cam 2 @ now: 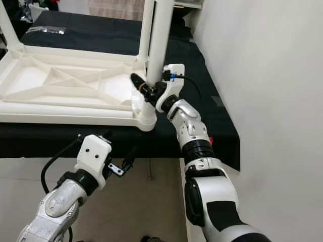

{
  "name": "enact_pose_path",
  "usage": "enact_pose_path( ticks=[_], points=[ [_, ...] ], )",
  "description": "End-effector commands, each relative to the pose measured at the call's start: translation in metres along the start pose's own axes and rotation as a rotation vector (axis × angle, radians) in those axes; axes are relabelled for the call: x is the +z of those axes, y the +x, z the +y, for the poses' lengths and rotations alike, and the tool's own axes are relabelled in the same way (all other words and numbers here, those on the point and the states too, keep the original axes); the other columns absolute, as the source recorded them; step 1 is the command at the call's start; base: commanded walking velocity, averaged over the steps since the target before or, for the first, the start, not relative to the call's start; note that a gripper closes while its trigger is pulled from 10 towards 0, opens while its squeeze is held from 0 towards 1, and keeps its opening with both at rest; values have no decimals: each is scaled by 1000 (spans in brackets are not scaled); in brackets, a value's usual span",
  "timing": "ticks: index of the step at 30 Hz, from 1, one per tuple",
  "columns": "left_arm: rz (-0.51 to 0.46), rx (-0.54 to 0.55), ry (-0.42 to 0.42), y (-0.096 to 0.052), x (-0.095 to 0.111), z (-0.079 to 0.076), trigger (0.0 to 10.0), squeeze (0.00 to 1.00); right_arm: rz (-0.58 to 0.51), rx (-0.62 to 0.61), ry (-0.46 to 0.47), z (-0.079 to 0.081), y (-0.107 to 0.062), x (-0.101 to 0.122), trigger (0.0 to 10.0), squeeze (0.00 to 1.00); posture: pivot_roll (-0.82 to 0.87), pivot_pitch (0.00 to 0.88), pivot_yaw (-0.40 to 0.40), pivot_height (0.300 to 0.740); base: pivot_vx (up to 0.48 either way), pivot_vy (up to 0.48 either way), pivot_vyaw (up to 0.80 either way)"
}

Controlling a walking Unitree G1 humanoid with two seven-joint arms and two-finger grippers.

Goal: Building children table

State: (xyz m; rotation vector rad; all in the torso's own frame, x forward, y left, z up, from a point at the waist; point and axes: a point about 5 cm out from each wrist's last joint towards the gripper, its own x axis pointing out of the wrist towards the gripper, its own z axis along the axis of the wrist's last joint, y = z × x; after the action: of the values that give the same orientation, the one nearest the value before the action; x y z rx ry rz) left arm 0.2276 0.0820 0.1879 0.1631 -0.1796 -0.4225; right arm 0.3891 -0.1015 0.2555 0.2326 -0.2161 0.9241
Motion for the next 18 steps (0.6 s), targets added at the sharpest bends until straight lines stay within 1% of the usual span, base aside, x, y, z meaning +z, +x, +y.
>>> enact_pose_path(
  ticks=[1,2,3,4,5,6,8,9,10,11,12,13,14,15,16,18],
  points=[
    [-2,-8,4,-1,0,-2,10000,0,1,125,7,10,1,2,10000,0,117,151,-158,740,0,0,0],
    [-2,-9,3,-1,0,-3,10000,0,15,230,4,17,-1,3,10000,0,117,151,-158,740,0,0,0],
    [-2,-9,3,-1,0,-3,10000,0,15,230,4,17,-1,3,10000,0,117,151,-158,740,0,0,0],
    [-2,-10,4,-1,0,-3,10000,0,39,301,-24,23,0,1,10000,0,118,151,-159,740,0,0,0],
    [-2,-10,4,-1,0,-3,10000,0,39,301,-24,23,0,1,10000,0,118,151,-159,740,0,0,0],
    [-3,-9,6,-1,1,-2,10000,0,63,265,-66,23,6,-4,0,0,120,152,-159,740,0,0,0],
    [-3,-9,6,-1,1,-2,10000,0,63,265,-66,23,6,-4,0,0,120,152,-159,740,0,0,0],
    [-3,-9,6,-1,1,-2,10000,0,77,234,-93,22,10,-6,0,0,122,153,-160,740,0,0,0],
    [-3,-9,6,-1,1,-2,10000,0,77,234,-93,22,10,-6,0,0,122,153,-160,740,0,0,0],
    [-2,-8,9,-1,1,-2,10000,0,88,99,-132,15,16,-10,0,0,122,154,-158,740,0,0,0],
    [-2,-7,10,-1,1,-2,10000,0,86,-6,-154,9,19,-11,0,0,122,153,-158,740,0,0,0],
    [-2,-7,10,-1,1,-2,10000,0,86,-6,-154,9,19,-11,0,0,122,153,-158,740,0,0,0],
    [-1,-6,10,-1,0,-1,10000,0,95,-138,-159,1,19,-13,0,0,122,154,-158,740,0,0,0],
    [-1,-5,11,-1,1,-1,10000,0,98,-288,-166,-8,17,-14,0,0,118,154,-155,740,0,0,0],
    [-1,-4,11,-1,1,-1,10000,0,100,-375,-168,-14,14,-14,0,0,118,154,-155,740,0,0,0],
    [-2,-3,11,-1,0,-1,10000,0,116,-611,-158,-30,3,-14,0,0,117,152,-156,740,0,0,0]
  ],
)
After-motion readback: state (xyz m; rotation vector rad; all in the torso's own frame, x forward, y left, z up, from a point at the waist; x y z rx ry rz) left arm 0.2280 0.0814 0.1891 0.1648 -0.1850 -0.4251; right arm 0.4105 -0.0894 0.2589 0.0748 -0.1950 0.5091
